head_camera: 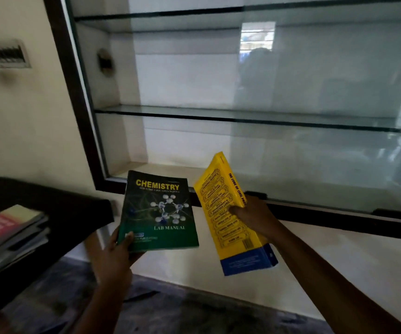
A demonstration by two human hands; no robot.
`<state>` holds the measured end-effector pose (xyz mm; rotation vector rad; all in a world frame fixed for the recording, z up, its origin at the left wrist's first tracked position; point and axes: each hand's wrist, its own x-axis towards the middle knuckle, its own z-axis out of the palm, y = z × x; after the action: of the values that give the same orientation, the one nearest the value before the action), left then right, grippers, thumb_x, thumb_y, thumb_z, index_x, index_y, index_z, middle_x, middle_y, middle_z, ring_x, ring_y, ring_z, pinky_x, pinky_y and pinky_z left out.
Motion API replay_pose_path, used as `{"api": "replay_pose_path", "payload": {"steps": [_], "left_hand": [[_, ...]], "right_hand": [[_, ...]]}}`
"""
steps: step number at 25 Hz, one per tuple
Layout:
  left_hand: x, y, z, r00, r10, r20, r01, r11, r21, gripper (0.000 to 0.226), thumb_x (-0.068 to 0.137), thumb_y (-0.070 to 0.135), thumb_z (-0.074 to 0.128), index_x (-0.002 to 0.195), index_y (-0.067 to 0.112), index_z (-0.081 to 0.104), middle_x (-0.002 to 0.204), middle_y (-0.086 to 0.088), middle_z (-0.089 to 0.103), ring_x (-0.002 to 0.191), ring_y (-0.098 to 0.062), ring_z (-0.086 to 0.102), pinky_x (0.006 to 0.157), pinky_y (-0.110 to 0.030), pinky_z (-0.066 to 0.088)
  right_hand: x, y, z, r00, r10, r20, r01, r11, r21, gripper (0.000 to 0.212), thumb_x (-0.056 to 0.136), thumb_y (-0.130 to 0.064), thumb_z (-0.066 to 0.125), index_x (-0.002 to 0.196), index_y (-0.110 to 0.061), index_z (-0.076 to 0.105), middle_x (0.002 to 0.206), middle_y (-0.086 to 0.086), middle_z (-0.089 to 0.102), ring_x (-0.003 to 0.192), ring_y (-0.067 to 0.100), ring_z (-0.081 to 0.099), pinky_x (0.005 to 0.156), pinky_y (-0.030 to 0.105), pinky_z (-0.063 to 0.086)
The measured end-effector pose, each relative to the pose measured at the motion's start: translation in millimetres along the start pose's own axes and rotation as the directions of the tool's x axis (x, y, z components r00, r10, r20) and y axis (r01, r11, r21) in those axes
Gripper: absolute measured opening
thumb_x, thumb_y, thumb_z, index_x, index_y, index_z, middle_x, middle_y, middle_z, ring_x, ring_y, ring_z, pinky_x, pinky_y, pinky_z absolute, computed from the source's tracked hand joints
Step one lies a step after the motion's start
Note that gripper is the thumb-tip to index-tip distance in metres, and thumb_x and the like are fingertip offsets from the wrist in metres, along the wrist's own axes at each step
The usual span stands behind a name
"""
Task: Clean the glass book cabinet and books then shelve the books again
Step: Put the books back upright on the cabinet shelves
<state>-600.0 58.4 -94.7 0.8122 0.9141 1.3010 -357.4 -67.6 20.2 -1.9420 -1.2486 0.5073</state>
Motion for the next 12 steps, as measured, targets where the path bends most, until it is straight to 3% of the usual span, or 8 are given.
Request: {"api": "replay_pose_path", "payload": {"steps": [3, 8, 9, 12], "left_hand": [[61, 10, 0, 1.000, -0.023, 0.004, 0.023, 0.995, -0.099, 0.028, 0.095, 0.002, 0.044, 0.121, 0.010, 0.049, 0.106, -0.016, 0.058, 0.084, -0.025, 0.059, 0.050, -0.026, 0.056], [197, 22, 6, 0.981, -0.187, -0.046, 0.176, 0.967, -0.185, 0.046, 0.095, -0.001, 0.044, 0.139, 0.011, 0.039, 0.130, -0.020, 0.051, 0.106, -0.036, 0.054, 0.078, -0.043, 0.050], [218, 24, 10, 0.978, -0.204, -0.040, 0.193, 0.962, -0.192, 0.044, 0.094, -0.002, 0.044, 0.137, 0.010, 0.040, 0.130, -0.020, 0.050, 0.109, -0.037, 0.053, 0.077, -0.042, 0.051], [270, 23, 19, 0.974, -0.227, -0.022, 0.216, 0.950, -0.225, 0.036, 0.094, -0.005, 0.043, 0.125, 0.012, 0.047, 0.122, -0.018, 0.052, 0.103, -0.037, 0.053, 0.051, -0.034, 0.058]], "right_hand": [[52, -27, 27, 0.999, -0.038, 0.010, 0.039, 0.992, -0.119, 0.019, 0.091, -0.018, 0.055, 0.101, -0.005, 0.064, 0.097, 0.010, 0.066, 0.078, 0.019, 0.059, 0.053, 0.011, 0.041], [149, -73, 78, 0.999, -0.034, -0.033, 0.025, 0.972, -0.234, 0.024, 0.088, -0.015, 0.053, 0.104, 0.001, 0.063, 0.099, 0.015, 0.067, 0.086, 0.028, 0.063, 0.071, 0.030, 0.049], [168, -82, 86, 0.999, -0.034, -0.038, 0.023, 0.965, -0.261, 0.022, 0.088, -0.015, 0.053, 0.101, 0.000, 0.063, 0.096, 0.014, 0.067, 0.083, 0.027, 0.063, 0.067, 0.029, 0.048], [217, -105, 106, 0.998, -0.042, -0.054, 0.019, 0.930, -0.366, 0.010, 0.086, -0.013, 0.051, 0.079, -0.007, 0.056, 0.076, 0.004, 0.059, 0.072, 0.022, 0.057, 0.055, 0.025, 0.039]]}}
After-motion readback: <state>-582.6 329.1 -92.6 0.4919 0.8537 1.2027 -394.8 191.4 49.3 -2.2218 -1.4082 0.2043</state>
